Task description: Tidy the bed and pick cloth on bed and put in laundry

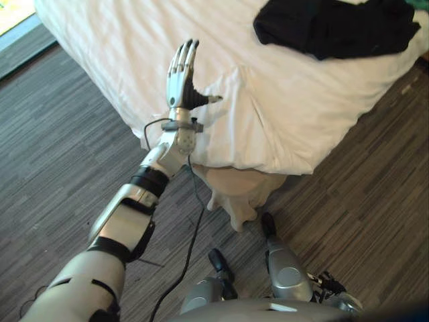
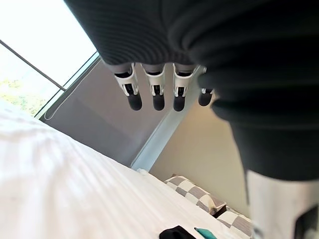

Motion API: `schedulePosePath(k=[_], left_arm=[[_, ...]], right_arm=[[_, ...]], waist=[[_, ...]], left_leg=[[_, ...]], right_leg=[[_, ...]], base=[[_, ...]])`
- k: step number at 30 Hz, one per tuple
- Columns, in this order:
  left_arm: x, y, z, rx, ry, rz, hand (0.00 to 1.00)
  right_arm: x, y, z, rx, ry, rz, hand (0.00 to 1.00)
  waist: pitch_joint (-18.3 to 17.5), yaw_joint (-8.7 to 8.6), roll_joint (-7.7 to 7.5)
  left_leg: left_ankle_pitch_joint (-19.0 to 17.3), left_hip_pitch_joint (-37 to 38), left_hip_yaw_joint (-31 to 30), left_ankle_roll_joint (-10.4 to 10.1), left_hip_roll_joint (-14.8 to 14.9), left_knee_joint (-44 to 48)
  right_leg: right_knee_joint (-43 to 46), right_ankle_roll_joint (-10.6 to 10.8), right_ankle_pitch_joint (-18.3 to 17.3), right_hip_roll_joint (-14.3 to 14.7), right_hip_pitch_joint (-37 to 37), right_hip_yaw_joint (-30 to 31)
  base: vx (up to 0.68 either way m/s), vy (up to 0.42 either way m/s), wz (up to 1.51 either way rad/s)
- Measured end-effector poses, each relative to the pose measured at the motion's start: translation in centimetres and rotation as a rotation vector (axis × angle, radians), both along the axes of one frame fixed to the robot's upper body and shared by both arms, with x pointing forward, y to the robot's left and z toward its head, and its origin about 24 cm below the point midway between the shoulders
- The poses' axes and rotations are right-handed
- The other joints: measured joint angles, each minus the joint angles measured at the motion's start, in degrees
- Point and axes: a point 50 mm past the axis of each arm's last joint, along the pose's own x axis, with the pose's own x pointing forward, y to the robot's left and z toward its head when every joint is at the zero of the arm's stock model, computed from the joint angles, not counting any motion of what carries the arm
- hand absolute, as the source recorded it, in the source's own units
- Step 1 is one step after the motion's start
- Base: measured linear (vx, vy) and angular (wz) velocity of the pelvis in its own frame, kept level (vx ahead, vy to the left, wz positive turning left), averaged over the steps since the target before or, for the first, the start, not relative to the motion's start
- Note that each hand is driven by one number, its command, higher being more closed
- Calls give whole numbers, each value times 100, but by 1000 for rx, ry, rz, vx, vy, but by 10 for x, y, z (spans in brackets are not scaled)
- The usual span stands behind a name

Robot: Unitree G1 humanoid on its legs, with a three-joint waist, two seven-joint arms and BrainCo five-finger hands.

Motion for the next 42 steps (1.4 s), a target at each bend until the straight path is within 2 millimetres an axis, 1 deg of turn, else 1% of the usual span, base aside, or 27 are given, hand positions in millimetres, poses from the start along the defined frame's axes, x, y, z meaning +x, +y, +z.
schedulePosePath(k=[1, 3, 6, 7, 8, 9, 10, 11, 12, 13, 14, 16, 17, 21, 23, 24, 27, 28, 32, 34, 35, 37, 39, 40, 42], left_arm=[[1, -2, 3, -10, -10, 9, 0], [2, -14, 12, -60, -29, 25, 0], [2, -22, 9, -110, -5, 61, 0], [2, -23, 10, -112, -4, 64, 0], [3, -25, 12, -116, 4, 84, 0], [4, -26, 15, -126, 16, 102, 0], [5, -27, 17, -133, 21, 112, 0], [7, -28, 20, -148, 52, 122, 0], [9, -29, 20, -159, 102, 131, 0], [11, -28, 19, -161, 128, 137, 0], [13, -26, 16, -161, 177, 153, 0], [17, -22, 6, -156, 271, 190, 0], [18, -18, 8, -174, 290, 203, 100], [23, -17, 21, -162, 304, 208, 100], [24, -18, 27, -163, 292, 200, 100], [24, -13, 30, -166, 285, 198, 100], [25, -8, 31, -205, 275, 158, 100], [25, -8, 31, -213, 276, 152, 100], [24, -13, 31, -331, 250, 15, 100], [22, -16, 25, -391, 237, -56, 100], [20, -17, 19, -424, 236, -102, 100], [14, -21, 8, -462, 231, -180, 100], [6, -27, -7, -486, 235, -258, 100], [-1, -26, -20, -506, 250, -297, 100], [-12, -21, -44, -537, 293, -344, 100]], right_arm=[[1, 0, 1, -4, -13, -5, 0], [0, 5, 3, -9, -58, -39, 0], [0, 5, 6, -31, -102, -55, 0], [0, 4, 7, -35, -107, -55, 0], [2, 0, 8, -77, -97, -90, 0], [9, -5, 9, -114, -84, -128, 0], [16, -7, 11, -129, -96, -136, 0], [29, -13, 17, -159, -129, -131, 0], [43, -15, 23, -174, -177, -119, 0], [50, -15, 26, -178, -200, -116, 0], [61, -15, 30, -179, -233, -108, 0], [72, -13, 37, -186, -291, -91, 0], [78, -13, 41, -190, -313, -84, 0], [91, -11, 48, -173, -375, -61, 0], [96, -12, 51, -168, -390, -66, 0], [102, -11, 54, -166, -405, -56, 0], [115, -3, 61, -161, -439, -8, 0], [116, -3, 61, -160, -441, -6, 0], [122, -2, 65, -170, -446, 6, 0], [121, -1, 64, -176, -425, 5, 0], [119, 1, 62, -176, -409, 5, 0], [118, 6, 59, -183, -376, 20, 0], [117, 9, 56, -193, -344, 35, 0], [115, 12, 53, -194, -317, 42, 0], [110, 11, 48, -201, -267, 50, 0]], waist=[[5, 3, 4], [105, 8, 10], [175, 54, 36], [197, 56, 35], [299, 59, 50], [348, 96, 122], [414, 119, 161], [505, 192, 227], [565, 211, 302], [577, 208, 313], [644, 197, 283], [665, 203, 268], [715, 199, 234], [827, 217, 86], [829, 228, 83], [837, 229, 71], [837, 257, 71], [837, 260, 71], [837, 293, 70], [839, 316, 67], [839, 348, 66], [832, 358, 52], [828, 360, 47], [819, 363, 40], [806, 351, 46]], left_leg=[[36, -43, 63, -5, -15, 3], [185, -157, 349, -73, -57, 5], [308, -302, 716, -95, -59, 13], [320, -305, 742, -99, -60, 13], [345, -324, 860, -92, -63, 22], [346, -394, 979, -91, -72, 20], [349, -404, 1027, -88, -80, 20], [370, -444, 1148, -61, -111, 22], [411, -530, 1236, -44, -127, 21], [437, -573, 1283, -31, -137, 20], [469, -582, 1298, -17, -139, 19], [489, -696, 1397, -17, -126, 21], [502, -753, 1455, 2, -126, 22], [502, -902, 1567, 4, -133, 21], [502, -945, 1577, 4, -143, 20], [501, -951, 1589, 5, -150, 13], [501, -949, 1595, 5, -162, 16], [501, -949, 1595, 5, -164, 16], [502, -880, 1579, 6, -223, 41], [502, -791, 1565, 6, -240, 42], [502, -734, 1544, 6, -247, 45], [502, -685, 1473, 6, -246, 83], [502, -594, 1301, 7, -240, 95], [501, -499, 1184, 8, -227, 89], [501, -291, 912, 9, -200, 71]], right_leg=[[47, 2, -16, -9, -80, 40], [223, -27, -102, -54, -298, 101], [605, -74, -292, -53, -642, 212], [644, -73, -310, -54, -662, 218], [771, -89, -376, -61, -736, 226], [905, -87, -433, -62, -893, 265], [958, -90, -445, -62, -952, 295], [1063, -92, -468, -62, -1091, 372], [1119, -93, -477, -77, -1204, 388], [1150, -97, -484, -88, -1261, 388], [1203, -109, -496, -90, -1304, 396], [1302, -135, -533, -85, -1459, 386], [1327, -133, -537, -86, -1526, 385], [1390, -88, -580, -94, -1714, 398], [1392, -78, -590, -105, -1773, 399], [1392, -76, -591, -106, -1792, 415], [1419, -76, -590, -116, -1796, 436], [1425, -82, -587, -119, -1795, 435], [1489, -67, -598, -219, -1701, 382], [1490, -55, -606, -257, -1583, 323], [1490, -42, -617, -292, -1493, 247], [1489, -40, -637, -352, -1356, 126], [1486, -26, -678, -398, -1173, -30], [1464, -20, -689, -406, -1010, -122], [1338, -20, -688, -406, -661, -323]], base=[[35, 3, -24], [14, -13, -12], [24, -33, -7], [24, -30, 0], [-1, -24, -5], [7, -30, -9], [-7, -26, -24], [3, -24, -19], [-5, -17, -14], [0, 0, 0], [0, 0, 0], [21, -28, 6], [13, -10, 5], [11, -1, 2], [37, 0, 1], [50, -1, -3], [70, -5, -3], [86, -2, 4], [96, 6, 9], [83, 10, 12], [67, 7, 23], [62, 3, 34], [59, 0, 36], [43, 6, 30], [55, 4, 38]])
